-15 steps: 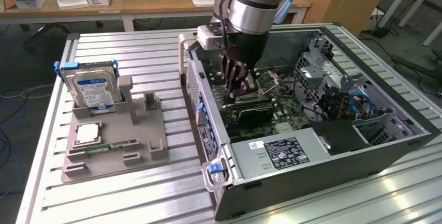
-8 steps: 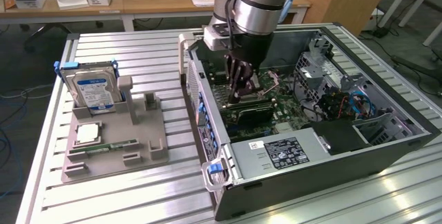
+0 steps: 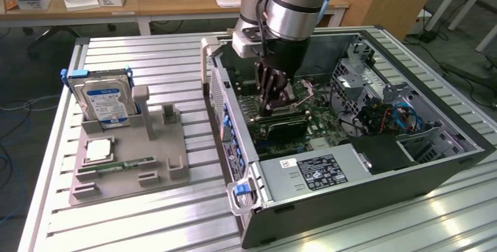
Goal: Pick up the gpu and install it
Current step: 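Press down on the gpu until it lock into place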
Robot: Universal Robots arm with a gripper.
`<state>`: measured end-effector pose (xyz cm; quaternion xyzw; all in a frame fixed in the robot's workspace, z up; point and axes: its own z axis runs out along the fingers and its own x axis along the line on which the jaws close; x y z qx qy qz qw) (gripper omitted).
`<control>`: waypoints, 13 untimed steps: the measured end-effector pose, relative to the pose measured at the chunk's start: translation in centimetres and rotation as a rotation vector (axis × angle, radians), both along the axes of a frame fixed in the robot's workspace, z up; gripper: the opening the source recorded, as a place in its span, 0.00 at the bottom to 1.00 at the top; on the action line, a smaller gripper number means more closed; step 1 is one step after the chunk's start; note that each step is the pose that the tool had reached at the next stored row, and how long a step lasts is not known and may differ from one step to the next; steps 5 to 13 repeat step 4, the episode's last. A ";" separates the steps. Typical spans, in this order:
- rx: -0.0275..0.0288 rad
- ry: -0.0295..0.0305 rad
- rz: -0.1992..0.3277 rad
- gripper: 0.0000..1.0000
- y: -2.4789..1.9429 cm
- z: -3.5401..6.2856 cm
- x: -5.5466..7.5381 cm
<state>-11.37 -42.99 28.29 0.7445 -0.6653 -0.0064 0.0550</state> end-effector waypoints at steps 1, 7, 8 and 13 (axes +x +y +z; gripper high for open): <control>0.0000 0.0000 0.000 0.10 0.00 0.00 0.0; 0.0000 0.0000 0.000 0.10 0.00 0.00 0.0; 0.0000 0.0000 0.000 0.10 0.00 0.00 0.0; 0.0000 0.0000 0.000 0.10 0.00 0.00 0.0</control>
